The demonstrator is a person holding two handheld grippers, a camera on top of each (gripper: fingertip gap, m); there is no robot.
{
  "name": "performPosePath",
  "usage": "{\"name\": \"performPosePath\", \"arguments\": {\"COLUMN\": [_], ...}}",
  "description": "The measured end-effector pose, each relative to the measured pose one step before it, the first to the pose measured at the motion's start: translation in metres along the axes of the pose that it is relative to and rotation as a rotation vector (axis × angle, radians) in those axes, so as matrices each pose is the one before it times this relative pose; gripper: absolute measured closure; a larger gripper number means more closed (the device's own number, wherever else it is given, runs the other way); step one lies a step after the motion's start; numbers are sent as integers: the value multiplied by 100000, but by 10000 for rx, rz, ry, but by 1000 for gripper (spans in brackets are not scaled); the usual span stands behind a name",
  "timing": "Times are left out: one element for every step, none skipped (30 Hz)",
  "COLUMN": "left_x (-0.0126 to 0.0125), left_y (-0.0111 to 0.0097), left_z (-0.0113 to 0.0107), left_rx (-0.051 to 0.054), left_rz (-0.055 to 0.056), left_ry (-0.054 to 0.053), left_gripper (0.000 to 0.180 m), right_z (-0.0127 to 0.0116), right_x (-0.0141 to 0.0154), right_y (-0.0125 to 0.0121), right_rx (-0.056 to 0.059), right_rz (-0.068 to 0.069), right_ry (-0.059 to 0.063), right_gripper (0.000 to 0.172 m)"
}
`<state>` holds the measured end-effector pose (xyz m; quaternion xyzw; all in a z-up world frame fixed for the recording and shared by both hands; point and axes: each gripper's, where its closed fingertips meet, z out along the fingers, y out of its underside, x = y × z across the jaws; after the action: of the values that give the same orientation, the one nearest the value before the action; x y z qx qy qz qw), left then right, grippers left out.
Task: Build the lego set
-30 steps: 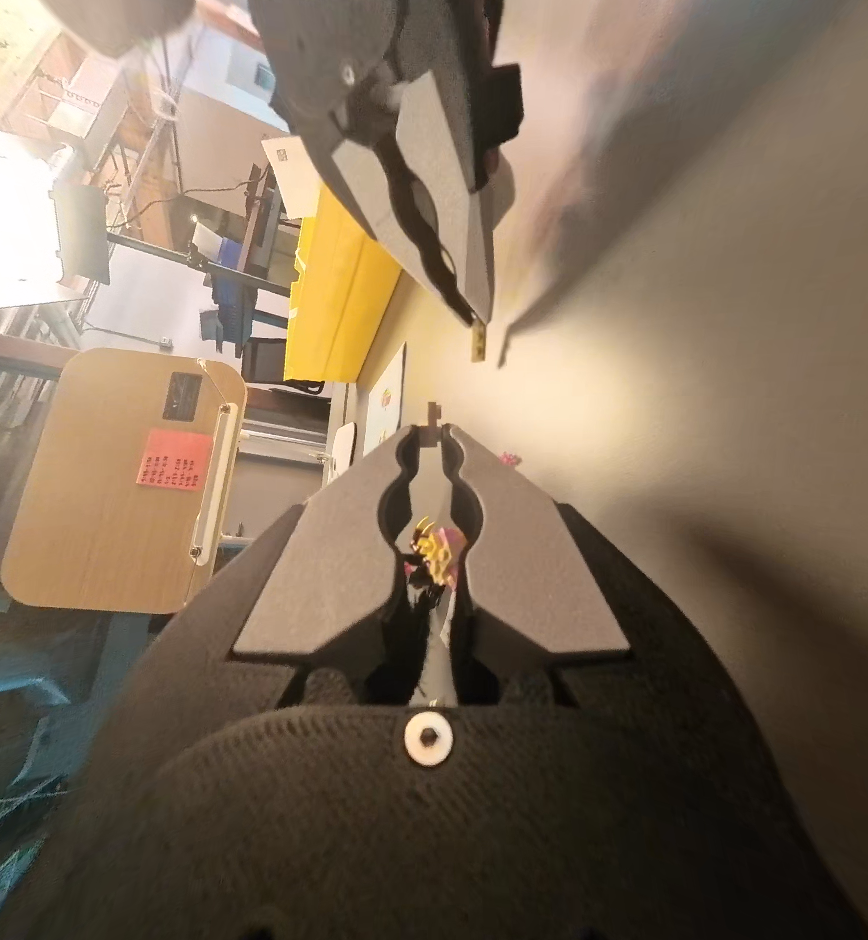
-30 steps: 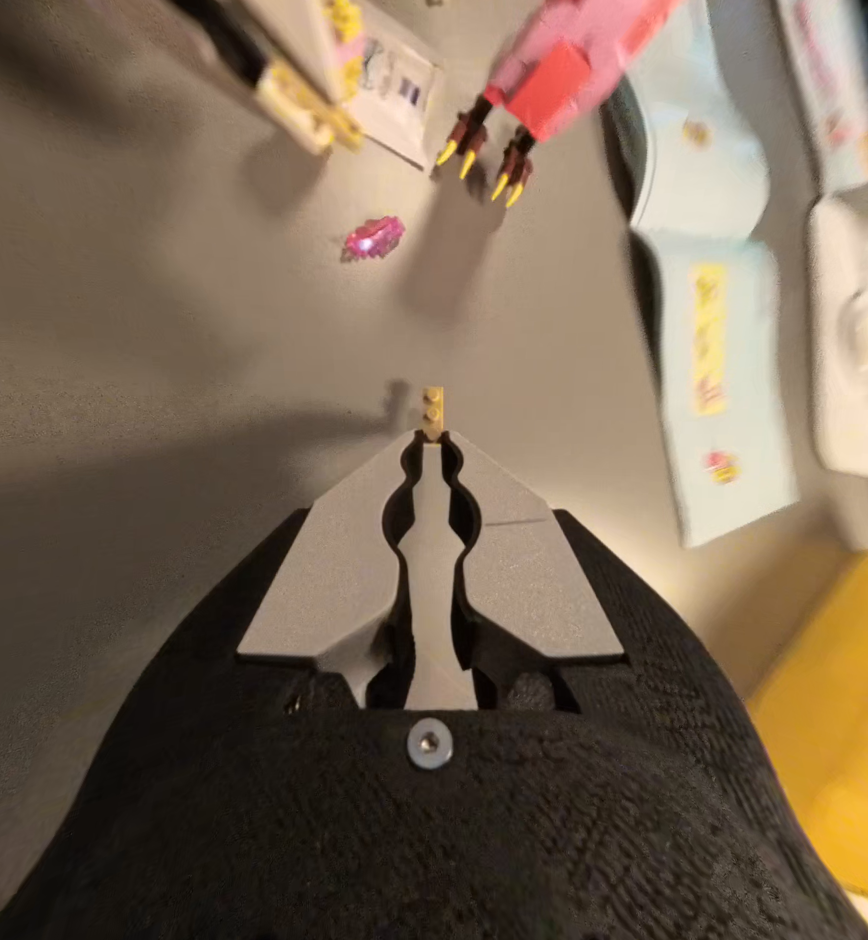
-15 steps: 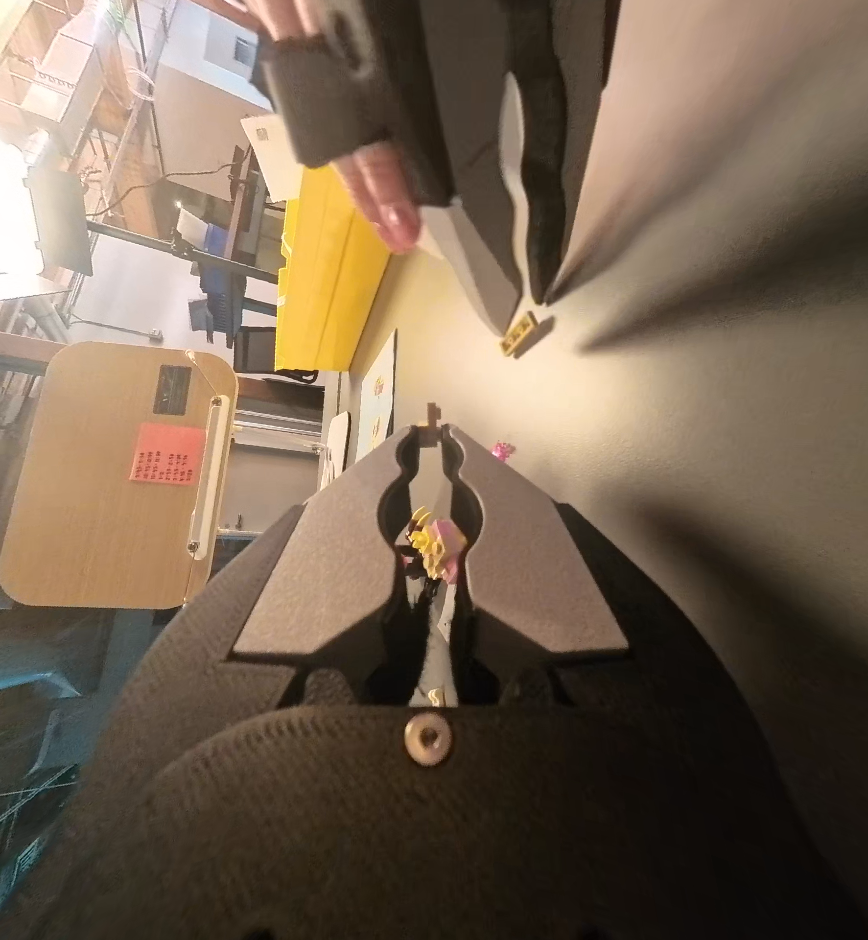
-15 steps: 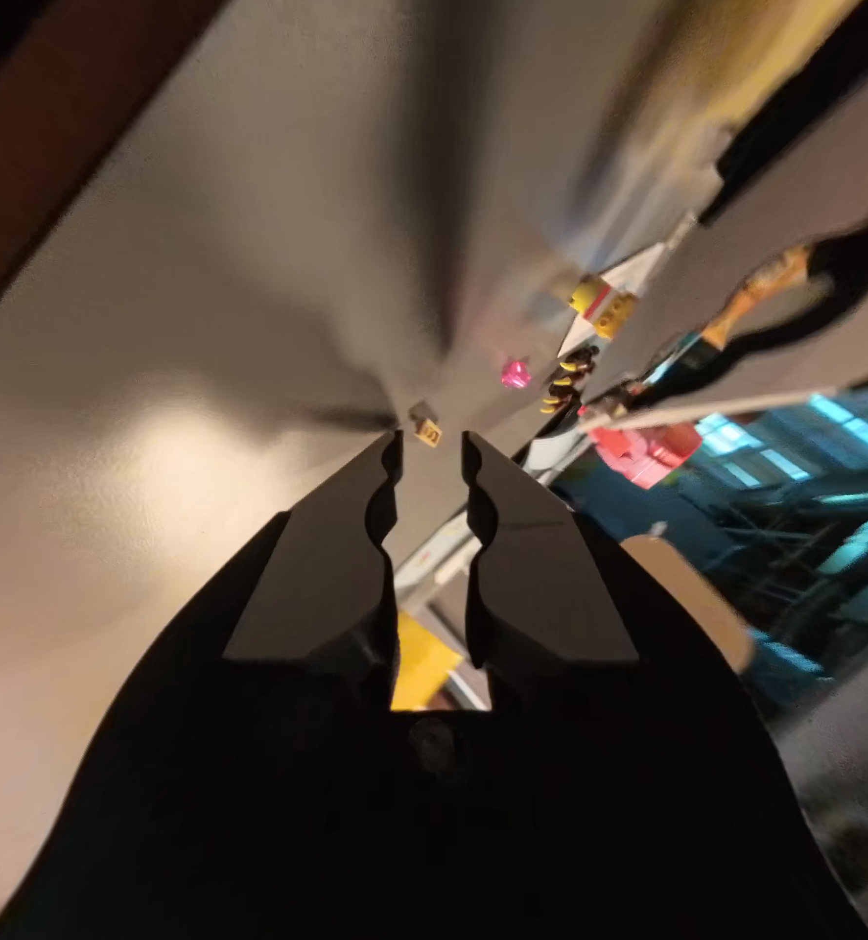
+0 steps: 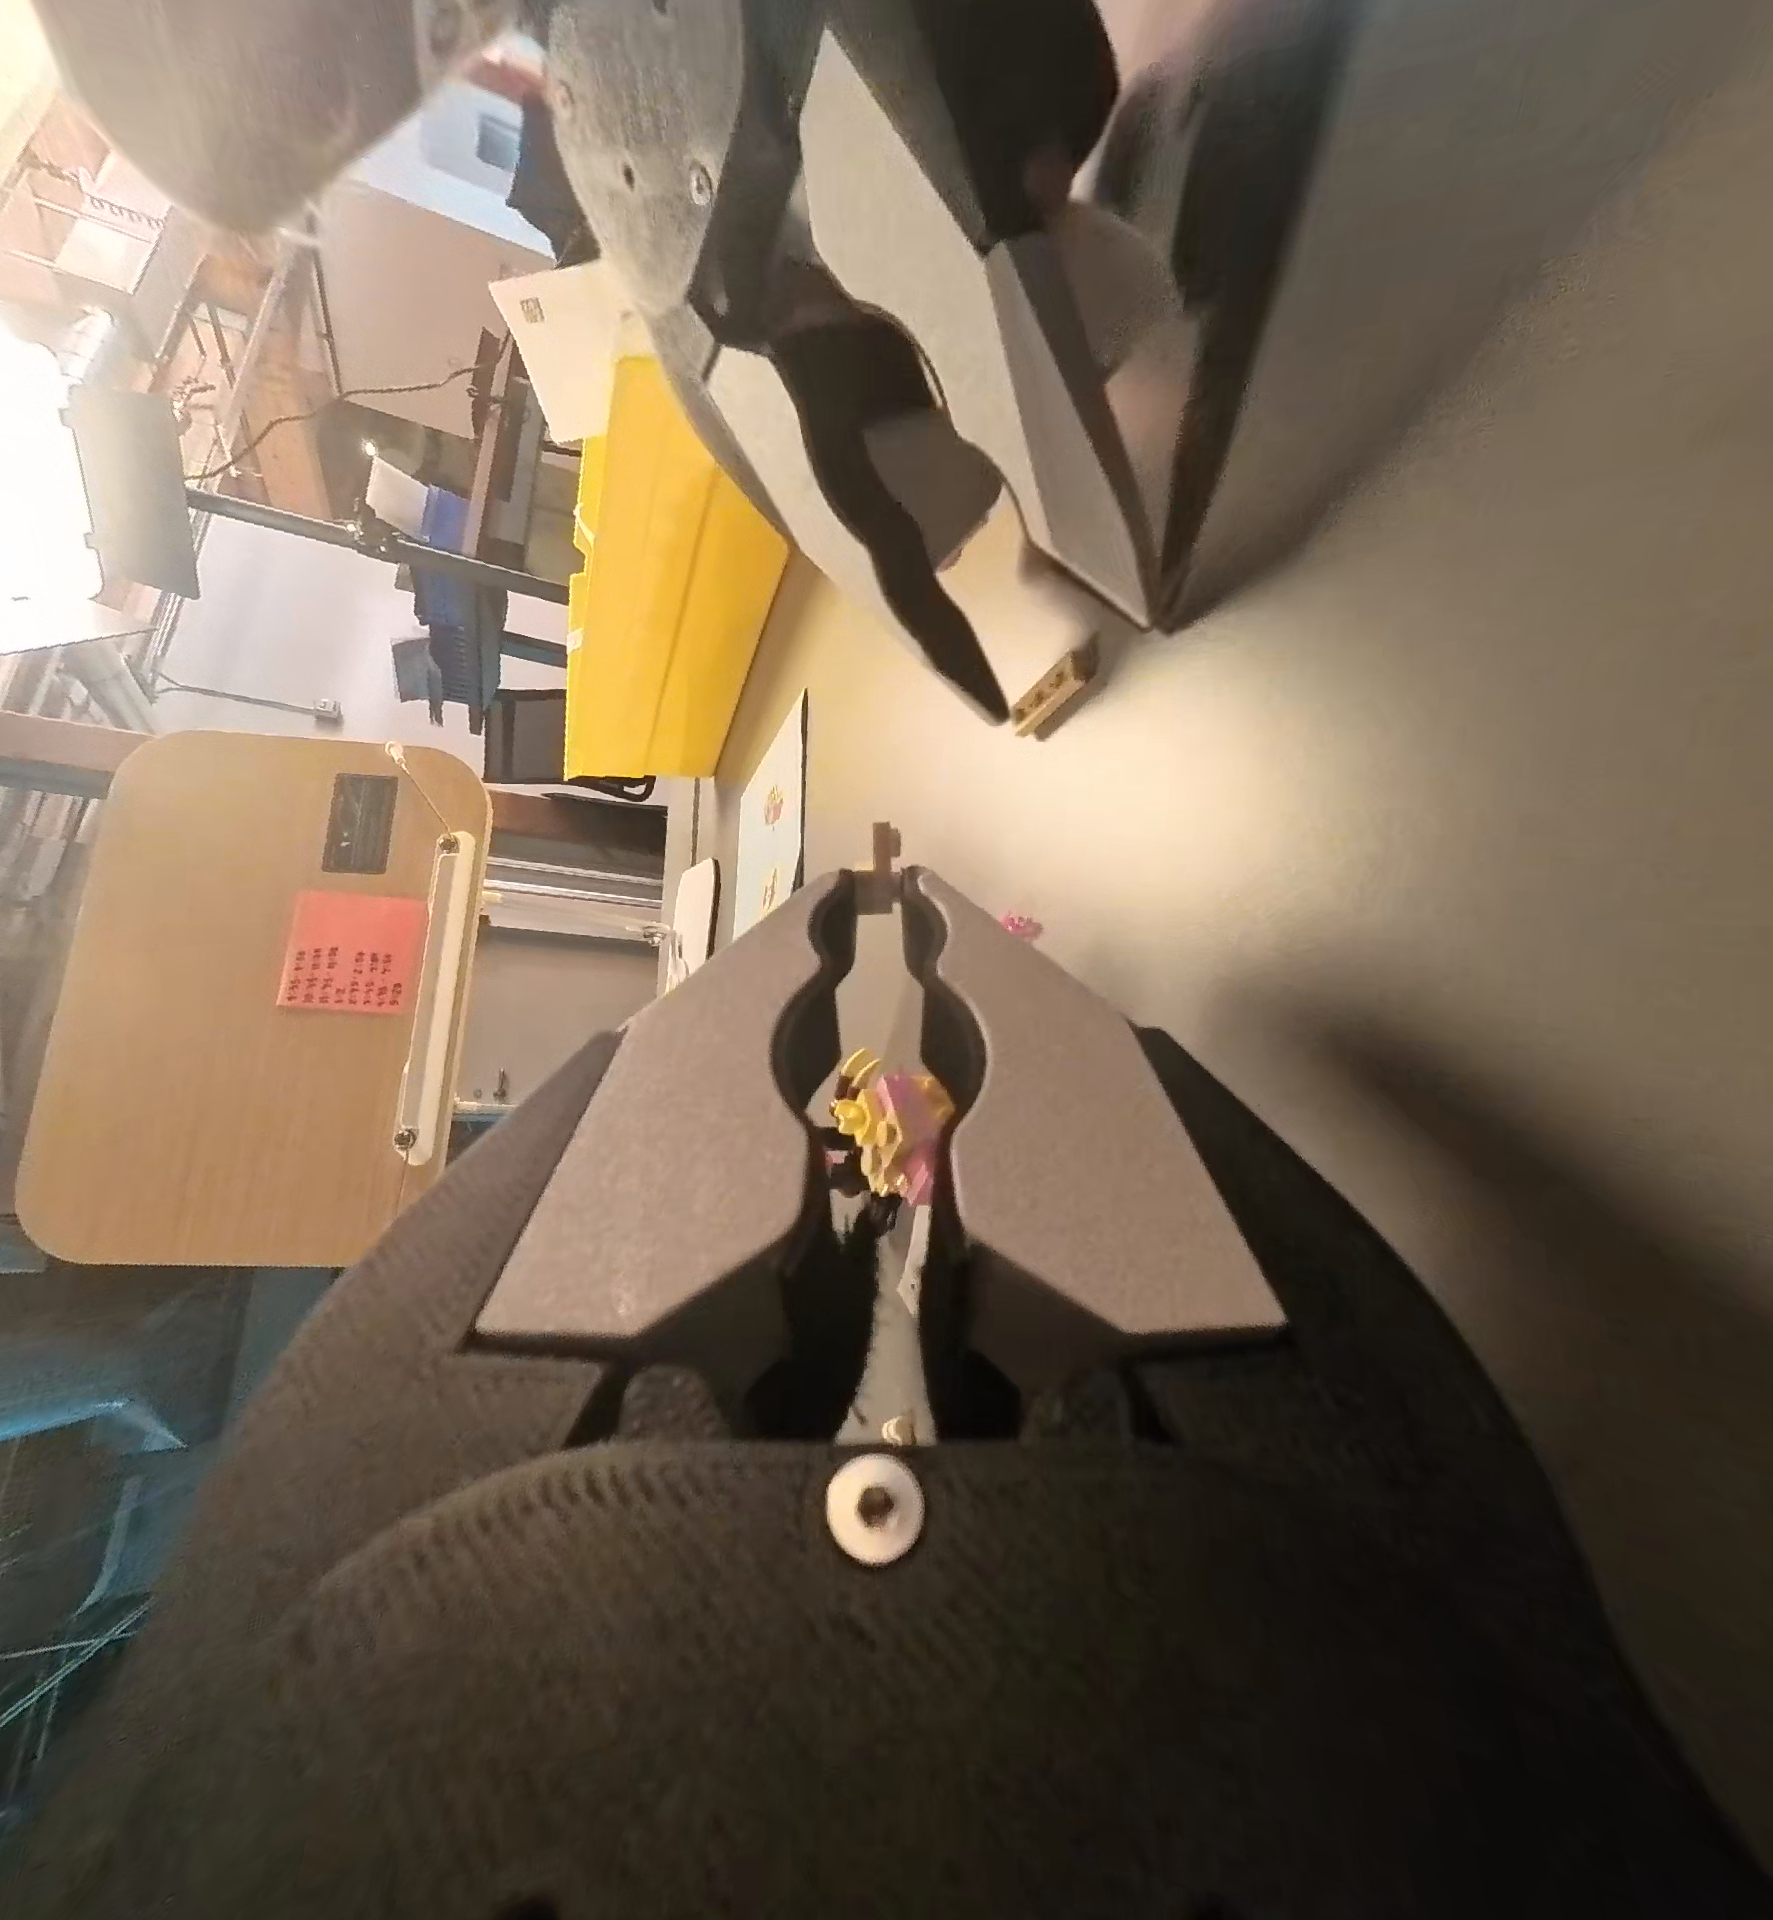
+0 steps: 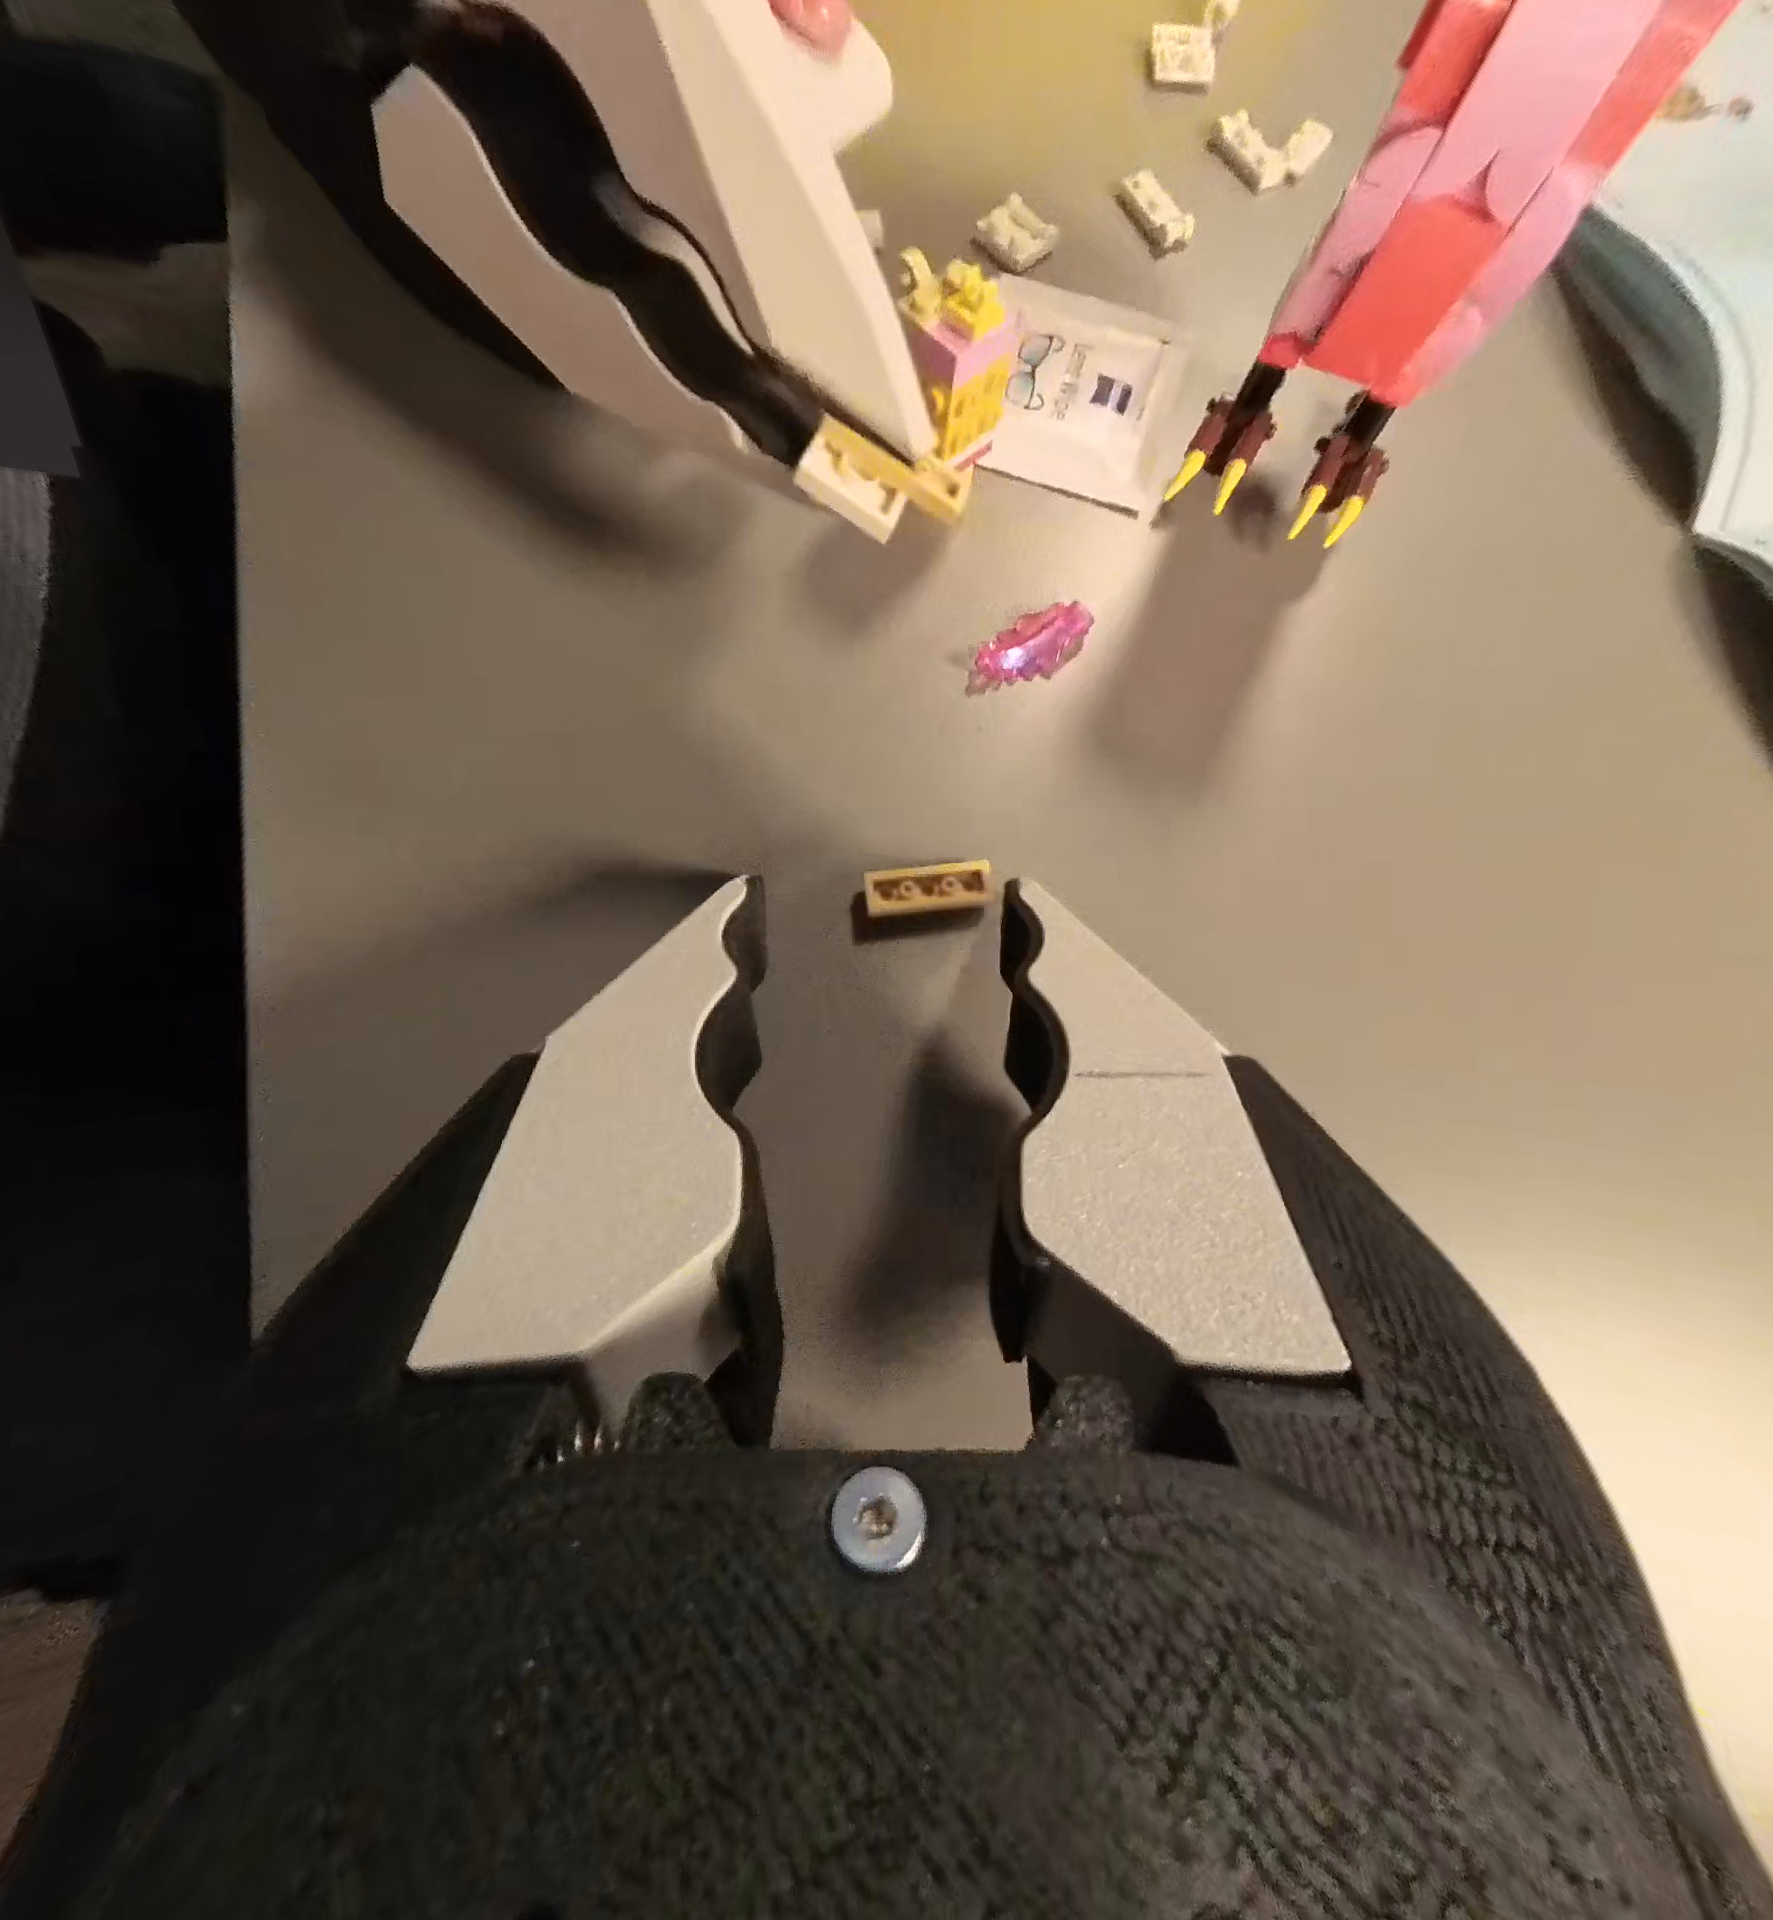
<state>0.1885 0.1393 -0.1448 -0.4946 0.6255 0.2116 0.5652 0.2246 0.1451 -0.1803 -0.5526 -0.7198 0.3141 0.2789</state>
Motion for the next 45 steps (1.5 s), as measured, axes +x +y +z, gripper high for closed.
{"name": "performPosePath", "arguments": {"left_x": [16, 20, 35, 36, 48, 31, 29, 23, -24, -144, -247, -247, -284, -95, -29, -77, -112, -69, -70, -100, -76, -50, -51, -44, 40, 89, 65, 25, 25, 25, -29, -28, -6, -9, -47, -64, -43, -31, -136, -120, -111, -75, -32, -20, -72], "left_y": [32, 48, 37, 28, 0, 6, 5, 6, 24, 33, 28, 68, 161, 121, 28, -16, -18, 167, 111, 1, -62, -44, 32, 23, 21, 64, 81, 81, 42, 20, -41, -88, -123, -90, -48, -21, -8, 115, 51, 28, 36, 25, -10, -52, -35], "left_z": [5, 19, 8, 13, 7, 10, 11, 10, 12, 22, 12, 13, 26, 47, 23, 6, -9, 10, 24, -27, -24, -21, -6, 15, 6, 23, 42, 27, 25, 11, -13, -26, -35, -30, -20, -24, -24, -4, -19, -8, -14, -14, -15, -41, -36], "left_rx": [-17, -19, -15, -9, -1, -4, -4, -4, -27, -62, -68, -117, -182, -154, -89, -55, -42, -133, -55, -6, 0, -14, -59, -38, -10, -26, -38, -40, -30, -34, -9, 9, 28, 15, -1, 7, 6, -44, -4, -8, -15, -14, 8, 35, 26], "left_rz": [-6, 11, 19, 20, 18, 14, 12, 7, 1, -16, -12, 138, 238, 243, 179, 136, 116, 102, 88, 47, 45, 86, 125, 95, 23, -22, 6, 52, 62, 69, 88, 84, 58, 46, 37, 8, -23, -30, -23, -73, -76, -51, -39, -3, 24], "left_ry": [14, 9, 11, 13, 14, 9, 6, -1, -36, -116, -192, -223, -292, -177, -120, -120, -118, -90, -75, -73, -55, -58, -77, -62, 21, 59, 37, 1, -4, -4, -46, -43, -28, -26, -40, -38, -8, -4, -58, -29, -16, -7, 6, -6, -43], "left_gripper": [174, 174, 174, 174, 174, 174, 174, 174, 174, 174, 174, 174, 174, 174, 174, 174, 174, 174, 174, 174, 174, 174, 174, 174, 174, 174, 174, 174, 174, 174, 174, 174, 174, 174, 174, 174, 174, 174, 174, 174, 174, 174, 174, 174, 174], "right_z": [157, 114, 62, -13, -19, -17, 5, 14, 31, 47, 42, -39, -93, -72, -10, 72, 174, 207, 191, 173, 118, 54, -7, -50, -59, -86, -101, -124, -144, -146, -142, -89, -1, 80, 125, 138, 127, 56, 7, -28, -27, -20, -15, -25, -28], "right_x": [72, 79, 155, 186, 192, 121, 20, -1, -8, 12, 165, 34, -268, -200, -199, -396, -234, -16, -81, -205, -222, -127, -19, 74, 161, 242, 225, 156, 107, 43, -39, -190, -219, -132, -73, -107, -96, -4, 23, 8, 2, 7, -17, -48, -41], "right_y": [-22, -43, -20, -25, 7, 17, -9, -45, -65, -158, -416, -777, -1147, -1244, -1047, -817, -512, -101, 136, 113, -53, -106, -105, -61, 44, 111, 96, 56, -21, -151, -313, -356, -248, -50, 48, 69, 28, -38, -115, -116, -104, -81, -41, -3, -30], "right_rx": [87, 77, 43, 23, -10, -5, 5, 5, 6, 50, 188, 368, 542, 554, 410, 297, 123, -123, -244, -207, -104, -58, -59, -67, -105, -118, -86, -42, 11, 82, 156, 156, 52, -81, -152, -151, -130, -77, -20, 0, 9, 18, 14, 8, 24], "right_rz": [161, 161, 147, 80, 5, -2, 55, 148, 231, 291, 340, 344, 346, 353, 271, 179, 126, 11, -94, -99, -58, -38, -52, -79, -97, -93, -71, -21, 47, 111, 157, 138, 69, -36, -132, -146, -93, -53, -24, 17, 41, 28, 7, -11, -5], "right_ry": [-173, -149, -87, -28, 30, 37, -10, -19, -8, 22, 159, 126, -8, 93, 116, 21, 122, 238, 188, 97, 55, 71, 100, 114, 147, 166, 127, 65, 20, -21, -60, -121, -105, 5, 68, 56, 47, 67, 43, 0, -15, -20, -28, -41, -46], "right_gripper": [128, 129, 134, 138, 142, 148, 148, 149, 149, 149, 149, 149, 149, 149, 149, 149, 149, 149, 149, 149, 149, 149, 149, 149, 149, 149, 149, 149, 149, 149, 149, 149, 149, 149, 149, 149, 149, 149, 149, 149, 149, 149, 149, 149, 149]}}
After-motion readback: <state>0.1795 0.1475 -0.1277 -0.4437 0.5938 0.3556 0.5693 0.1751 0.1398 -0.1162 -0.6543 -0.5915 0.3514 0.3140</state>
